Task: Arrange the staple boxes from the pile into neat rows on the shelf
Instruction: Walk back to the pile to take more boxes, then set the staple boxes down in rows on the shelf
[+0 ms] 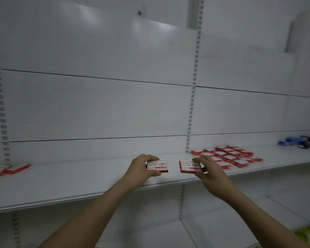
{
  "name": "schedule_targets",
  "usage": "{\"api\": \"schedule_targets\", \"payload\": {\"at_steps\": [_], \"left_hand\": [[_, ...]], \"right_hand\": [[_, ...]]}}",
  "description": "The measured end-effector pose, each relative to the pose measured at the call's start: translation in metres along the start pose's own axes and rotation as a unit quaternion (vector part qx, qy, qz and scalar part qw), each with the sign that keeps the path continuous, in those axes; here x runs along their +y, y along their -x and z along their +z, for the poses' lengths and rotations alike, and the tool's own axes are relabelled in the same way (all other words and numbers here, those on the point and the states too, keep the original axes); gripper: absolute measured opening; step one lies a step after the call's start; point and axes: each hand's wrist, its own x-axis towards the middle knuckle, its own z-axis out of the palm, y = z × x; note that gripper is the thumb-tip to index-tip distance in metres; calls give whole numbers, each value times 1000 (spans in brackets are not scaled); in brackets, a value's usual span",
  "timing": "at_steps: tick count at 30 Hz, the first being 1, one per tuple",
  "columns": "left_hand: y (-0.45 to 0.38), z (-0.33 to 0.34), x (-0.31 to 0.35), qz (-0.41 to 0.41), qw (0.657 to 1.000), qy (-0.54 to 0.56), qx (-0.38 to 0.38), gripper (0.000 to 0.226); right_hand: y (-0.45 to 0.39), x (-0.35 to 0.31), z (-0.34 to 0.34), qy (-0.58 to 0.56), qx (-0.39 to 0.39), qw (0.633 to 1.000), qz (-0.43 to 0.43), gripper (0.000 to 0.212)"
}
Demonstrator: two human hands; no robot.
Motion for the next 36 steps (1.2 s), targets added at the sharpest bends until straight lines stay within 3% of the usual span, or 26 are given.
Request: {"api": "schedule_targets", "payload": {"at_steps": [6, 12, 27, 36], "left_hand": [[-16, 106, 80, 40, 999, 4, -17, 47], [-33, 190, 123, 70, 997, -12, -41, 44], [-158, 384, 161, 48, 998, -10, -40, 53], [-208, 471, 161, 29, 995, -89, -18, 45]], "right_hand": [[39, 83, -97, 23, 30, 998, 46, 41], [67, 158, -150, 29, 65, 993, 89, 36], [23, 341, -205, 60, 45, 988, 135, 28], [-45, 438, -210, 51, 42, 988, 137, 23]]}}
